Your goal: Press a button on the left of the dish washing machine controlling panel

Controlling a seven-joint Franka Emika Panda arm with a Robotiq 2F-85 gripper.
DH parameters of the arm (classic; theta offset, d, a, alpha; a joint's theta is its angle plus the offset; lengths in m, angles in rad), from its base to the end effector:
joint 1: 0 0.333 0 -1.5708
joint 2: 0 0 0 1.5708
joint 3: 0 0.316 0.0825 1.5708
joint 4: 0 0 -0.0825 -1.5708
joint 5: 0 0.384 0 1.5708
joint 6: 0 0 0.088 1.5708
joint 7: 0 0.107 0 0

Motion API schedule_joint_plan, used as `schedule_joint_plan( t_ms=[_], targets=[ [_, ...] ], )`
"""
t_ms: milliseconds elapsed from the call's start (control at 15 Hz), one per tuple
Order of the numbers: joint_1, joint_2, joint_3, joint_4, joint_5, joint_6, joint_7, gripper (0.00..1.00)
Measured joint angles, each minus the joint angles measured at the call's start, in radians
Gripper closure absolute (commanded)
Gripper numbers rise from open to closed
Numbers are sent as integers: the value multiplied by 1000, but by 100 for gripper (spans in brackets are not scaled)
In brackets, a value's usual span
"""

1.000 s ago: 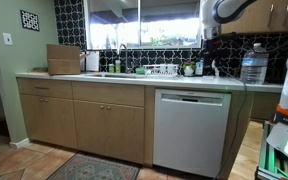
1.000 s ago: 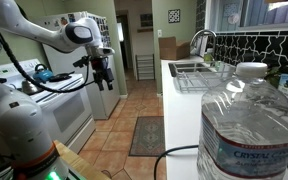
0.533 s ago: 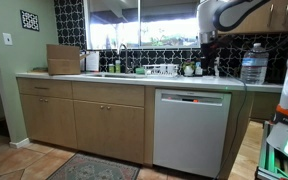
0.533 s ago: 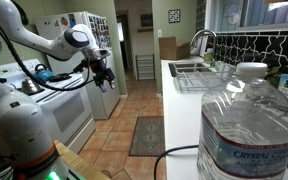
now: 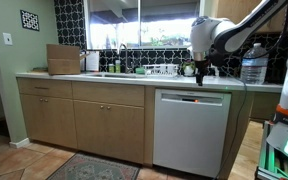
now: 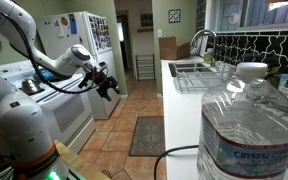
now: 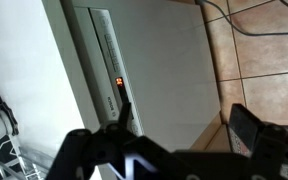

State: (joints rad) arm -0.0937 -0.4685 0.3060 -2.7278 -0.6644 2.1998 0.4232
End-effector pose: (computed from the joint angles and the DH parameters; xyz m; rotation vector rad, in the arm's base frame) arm 0.3638 0.0486 0.3613 2.4760 0.2257 0.1228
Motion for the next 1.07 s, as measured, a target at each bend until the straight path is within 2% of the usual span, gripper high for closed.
schedule_joint_plan(
  t_ms=[533, 800, 1067],
  targets=[
    [-18, 289, -82, 108, -337, 16, 170, 0],
    [5, 435, -156, 191, -422, 38, 205, 0],
    [25, 568, -216, 285, -453, 107, 224, 0]
  ],
)
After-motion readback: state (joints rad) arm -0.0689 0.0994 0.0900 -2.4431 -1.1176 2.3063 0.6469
